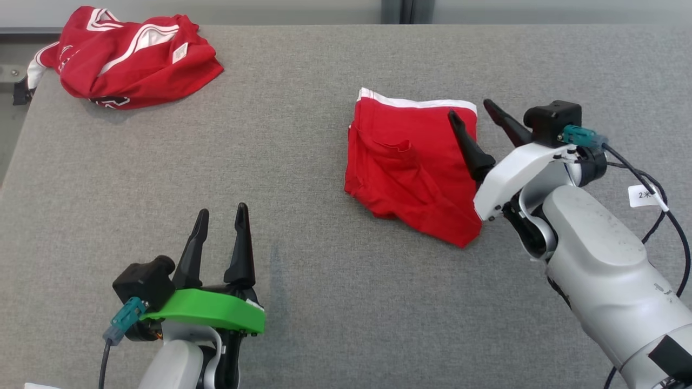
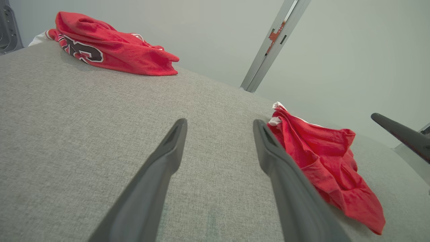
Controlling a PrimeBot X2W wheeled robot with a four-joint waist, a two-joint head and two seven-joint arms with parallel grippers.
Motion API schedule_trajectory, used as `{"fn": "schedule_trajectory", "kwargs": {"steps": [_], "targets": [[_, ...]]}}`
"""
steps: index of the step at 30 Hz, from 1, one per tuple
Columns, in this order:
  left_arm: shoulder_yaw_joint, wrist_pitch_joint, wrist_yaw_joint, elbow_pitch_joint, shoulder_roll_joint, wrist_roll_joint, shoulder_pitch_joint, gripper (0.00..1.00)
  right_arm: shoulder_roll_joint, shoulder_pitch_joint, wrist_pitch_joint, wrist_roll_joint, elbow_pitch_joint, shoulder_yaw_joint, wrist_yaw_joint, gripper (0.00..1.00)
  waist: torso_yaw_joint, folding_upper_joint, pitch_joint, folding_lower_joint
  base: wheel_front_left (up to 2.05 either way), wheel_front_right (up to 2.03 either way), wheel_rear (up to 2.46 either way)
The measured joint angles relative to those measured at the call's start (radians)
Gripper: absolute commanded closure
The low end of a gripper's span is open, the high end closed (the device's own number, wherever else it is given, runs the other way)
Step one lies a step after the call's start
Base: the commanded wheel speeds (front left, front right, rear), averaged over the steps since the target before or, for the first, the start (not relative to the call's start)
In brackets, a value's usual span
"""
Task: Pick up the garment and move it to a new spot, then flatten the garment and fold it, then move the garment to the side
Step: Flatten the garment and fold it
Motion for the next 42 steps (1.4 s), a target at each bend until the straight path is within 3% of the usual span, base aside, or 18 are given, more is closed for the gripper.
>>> {"fn": "schedule_trajectory", "kwargs": {"steps": [1, 2, 8, 24, 33, 38, 40, 42], "targets": [[-0.001, 0.000, 0.000, 0.001, 0.000, 0.000, 0.000, 0.00, -0.004, 0.002, 0.011, -0.022, 0.009, 0.004, 0.000, 0.72, 0.002, 0.0000, 0.001, 0.0000, 0.00, 0.00, 0.00], [-0.004, 0.000, -0.001, 0.002, 0.000, 0.000, 0.000, 0.00, -0.013, 0.009, 0.030, -0.065, 0.031, 0.029, 0.000, 1.00, 0.007, 0.0000, 0.003, 0.0000, 0.00, 0.00, 0.00], [-0.014, 0.000, -0.005, 0.010, -0.003, 0.000, -0.002, 0.00, -0.027, 0.028, 0.075, -0.090, 0.065, 0.115, 0.000, 1.00, 0.027, 0.0000, 0.006, 0.0000, 0.00, 0.00, 0.00], [-0.019, 0.000, -0.002, 0.013, 0.002, 0.000, -0.001, 0.00, 0.027, 0.048, 0.093, 0.075, -0.040, 0.452, 0.000, 1.00, 0.028, 0.0000, 0.002, 0.0000, 0.00, 0.00, 0.00], [-0.010, 0.000, 0.005, 0.011, 0.005, -0.001, -0.002, 0.00, 0.032, 0.010, -0.007, 0.117, -0.021, 0.491, 0.000, 1.00, 0.015, 0.0000, 0.008, 0.0000, 0.00, 0.00, 0.00], [0.005, 0.000, 0.007, 0.006, 0.009, 0.001, -0.002, 0.00, 0.018, 0.008, -0.057, 0.119, -0.051, 0.437, 0.000, 0.46, -0.003, 0.0000, -0.006, 0.0000, 0.00, 0.00, 0.00], [0.011, 0.000, 0.010, 0.004, 0.013, 0.018, -0.002, 0.00, 0.008, 0.013, -0.068, 0.117, -0.070, 0.383, 0.000, 0.00, -0.014, 0.0000, -0.015, 0.0000, 0.00, 0.00, 0.00], [0.021, -0.003, 0.018, 0.005, 0.015, 0.030, -0.003, 0.00, -0.002, 0.026, -0.075, 0.097, -0.084, 0.318, 0.000, 0.00, -0.025, 0.0000, -0.023, 0.0000, 0.00, 0.00, 0.00]]}}
